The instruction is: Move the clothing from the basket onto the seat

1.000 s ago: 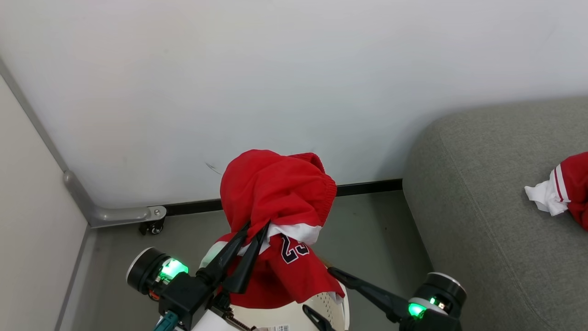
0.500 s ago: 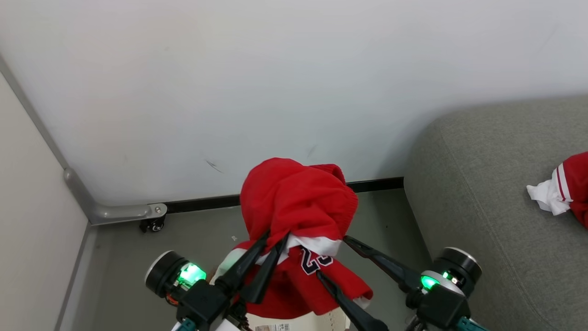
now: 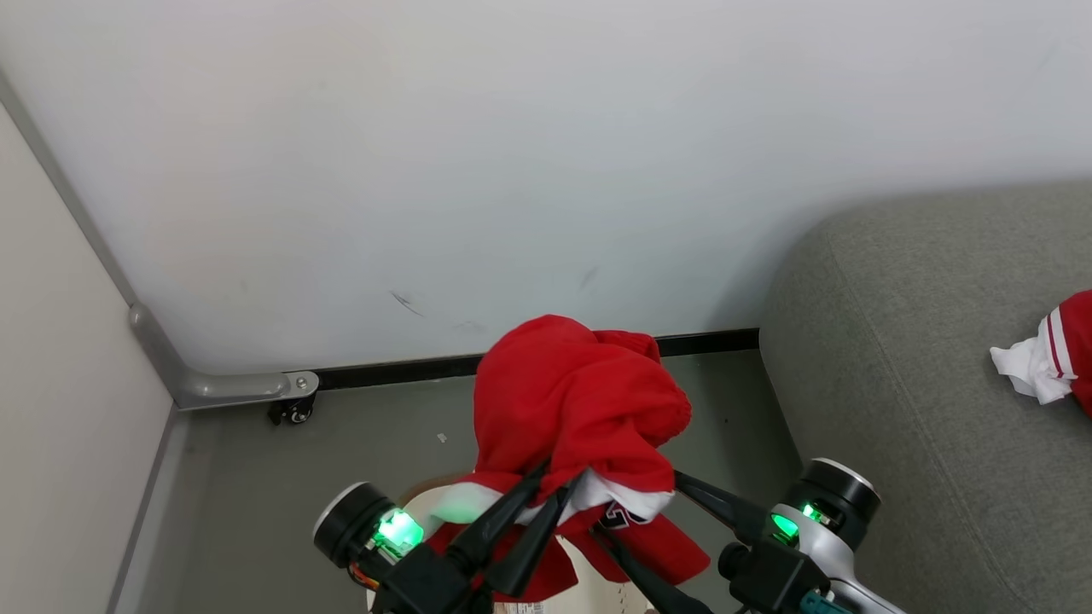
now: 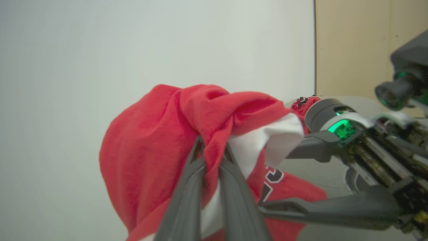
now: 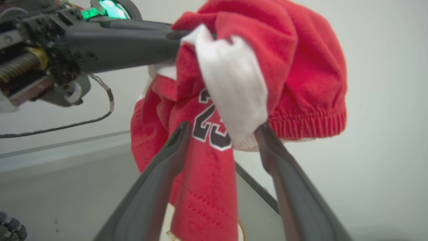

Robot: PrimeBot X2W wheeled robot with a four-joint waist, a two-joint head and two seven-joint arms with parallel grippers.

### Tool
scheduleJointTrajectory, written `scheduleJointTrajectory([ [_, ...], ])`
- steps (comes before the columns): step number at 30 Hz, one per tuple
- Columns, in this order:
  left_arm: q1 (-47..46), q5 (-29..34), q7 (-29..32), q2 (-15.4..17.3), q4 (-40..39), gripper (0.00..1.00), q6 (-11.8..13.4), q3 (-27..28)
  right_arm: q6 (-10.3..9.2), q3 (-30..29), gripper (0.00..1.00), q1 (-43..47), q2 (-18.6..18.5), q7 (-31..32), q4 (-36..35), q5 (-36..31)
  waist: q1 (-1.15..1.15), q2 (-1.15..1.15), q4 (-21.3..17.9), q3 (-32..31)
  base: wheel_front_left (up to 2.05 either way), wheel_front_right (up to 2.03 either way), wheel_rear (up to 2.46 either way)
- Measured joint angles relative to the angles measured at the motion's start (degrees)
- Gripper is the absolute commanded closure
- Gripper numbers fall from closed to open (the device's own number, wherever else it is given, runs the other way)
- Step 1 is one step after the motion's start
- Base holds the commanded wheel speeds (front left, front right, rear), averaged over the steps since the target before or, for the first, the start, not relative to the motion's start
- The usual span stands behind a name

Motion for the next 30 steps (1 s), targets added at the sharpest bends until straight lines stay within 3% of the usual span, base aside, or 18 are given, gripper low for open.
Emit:
scheduleJointTrajectory([
  [26,-1.16,-1.30,0.00,1.34,0.80,1.00,0.00,-7.65,0.01,1.76,0.00,-3.22,4.07,0.00,5.61,-4.65,0.00,0.00,-0.43,0.00,0.00,0.00,0.00],
  [28,-1.24,-1.45,0.00,1.37,0.83,1.00,0.00,-7.69,0.01,1.63,0.73,-3.21,4.47,0.00,5.73,-4.54,0.00,0.00,-0.37,-0.03,0.00,0.00,0.00],
  [29,-1.24,-1.69,0.00,1.43,0.85,1.00,0.00,-7.72,0.01,1.56,1.00,-3.21,4.64,0.00,5.73,-4.43,0.00,0.00,-0.34,-0.04,0.00,0.00,0.00],
  [30,-1.25,-1.90,0.00,1.52,0.88,1.00,-0.01,-7.79,0.01,1.55,1.00,-3.21,4.83,0.00,5.69,-4.15,0.00,0.00,-0.31,-0.05,0.00,0.00,0.00],
])
